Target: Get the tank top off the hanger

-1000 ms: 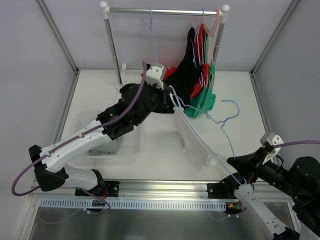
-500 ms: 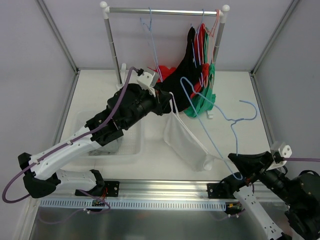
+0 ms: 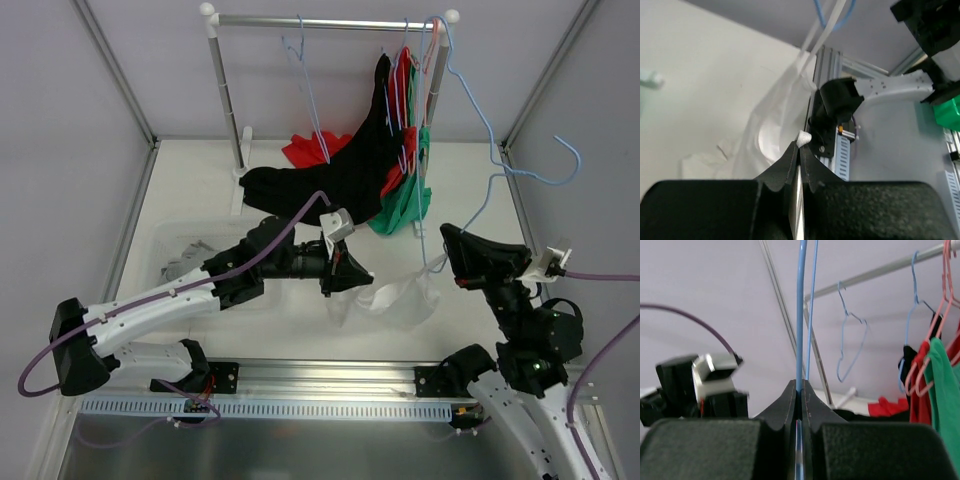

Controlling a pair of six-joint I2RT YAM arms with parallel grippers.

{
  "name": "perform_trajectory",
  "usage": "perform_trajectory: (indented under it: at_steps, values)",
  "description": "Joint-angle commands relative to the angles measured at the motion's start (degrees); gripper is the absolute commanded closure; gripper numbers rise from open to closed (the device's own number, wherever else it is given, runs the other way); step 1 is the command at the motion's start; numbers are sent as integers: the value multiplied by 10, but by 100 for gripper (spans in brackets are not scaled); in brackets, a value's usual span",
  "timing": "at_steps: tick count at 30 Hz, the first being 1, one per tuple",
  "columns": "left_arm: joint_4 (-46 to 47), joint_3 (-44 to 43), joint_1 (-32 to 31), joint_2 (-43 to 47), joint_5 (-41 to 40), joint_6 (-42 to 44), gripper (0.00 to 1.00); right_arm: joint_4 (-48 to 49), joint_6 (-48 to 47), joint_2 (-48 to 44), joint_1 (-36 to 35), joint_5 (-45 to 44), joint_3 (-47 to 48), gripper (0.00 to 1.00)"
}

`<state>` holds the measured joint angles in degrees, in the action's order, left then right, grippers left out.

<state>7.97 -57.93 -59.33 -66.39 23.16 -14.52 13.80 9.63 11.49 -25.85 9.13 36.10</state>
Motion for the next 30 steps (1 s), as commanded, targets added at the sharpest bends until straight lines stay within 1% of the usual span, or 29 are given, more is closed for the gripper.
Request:
perform_trajectory:
  at_steps: [1, 3, 4, 9, 11, 12, 13, 15, 16, 18, 19, 20, 21, 22, 23, 24, 25, 26, 27, 28, 29, 30]
  values:
    - [58, 43, -6, -23, 19, -39, 100, 359, 30, 48, 0, -10, -42, 100]
    - [58, 60, -6, -36, -13, -49, 100, 420, 25, 65, -1, 7, -63, 100]
    - [57, 64, -6, -47, -46, -57, 100, 457, 18, 72, -1, 25, -66, 100]
    - [50, 70, -6, -95, -99, -99, 100, 439, -14, 74, 0, 58, -55, 100]
    - [36, 65, -6, -122, -116, -109, 100, 313, -21, 64, -1, 43, -25, 100]
    - [27, 54, -6, -131, -122, -110, 100, 239, -40, 58, -1, 46, 2, 100]
    - [4, 49, -6, -145, -128, -111, 100, 109, -55, 60, -1, 55, 57, 100]
    - [-13, 38, -9, -152, -155, -114, 100, -3, -73, 71, 1, 28, 109, 100]
    - [-19, 36, -10, -154, -163, -115, 100, -92, -79, 84, -1, 19, 153, 100]
    - [-38, 26, -10, -154, -177, -112, 100, -166, -92, 97, 0, -2, 187, 100]
    - [-44, 22, -10, -153, -178, -111, 98, -231, -108, 113, 0, -15, 205, 100]
    - [-54, 19, -10, -151, -179, -105, 93, -263, -113, 124, -1, -23, 242, 100]
    - [-62, 10, -10, -147, -188, -104, 72, -299, -116, 136, -1, -40, 262, 100]
    - [-71, 6, -10, -135, -194, -102, 60, -361, -119, 150, 0, -43, 281, 100]
    - [-77, 3, -10, -128, -202, -98, 49, -387, -121, 176, 0, -47, 314, 100]
    - [-108, -3, -11, -118, -215, -96, 34, -411, -121, 188, 0, -51, 326, 100]
    - [-123, -6, -11, -93, -247, -96, 12, -442, -123, 200, 0, -53, 336, 100]
    - [-139, -10, -11, -81, -264, -89, 3, -456, -124, 219, 0, -52, 345, 100]
    - [-173, -17, -11, -67, -280, -84, 1, -466, -126, 230, -1, -46, 359, 100]
    - [-193, -22, -11, -39, -316, -78, 1, -482, -133, 239, 0, -40, 367, 100]
    - [-213, -28, -11, -26, -334, -75, 1, -490, -136, 261, -1, -38, 375, 100]
    - [-252, -39, -11, -13, -349, -74, 1, -498, -135, 273, -1, -39, 392, 100]
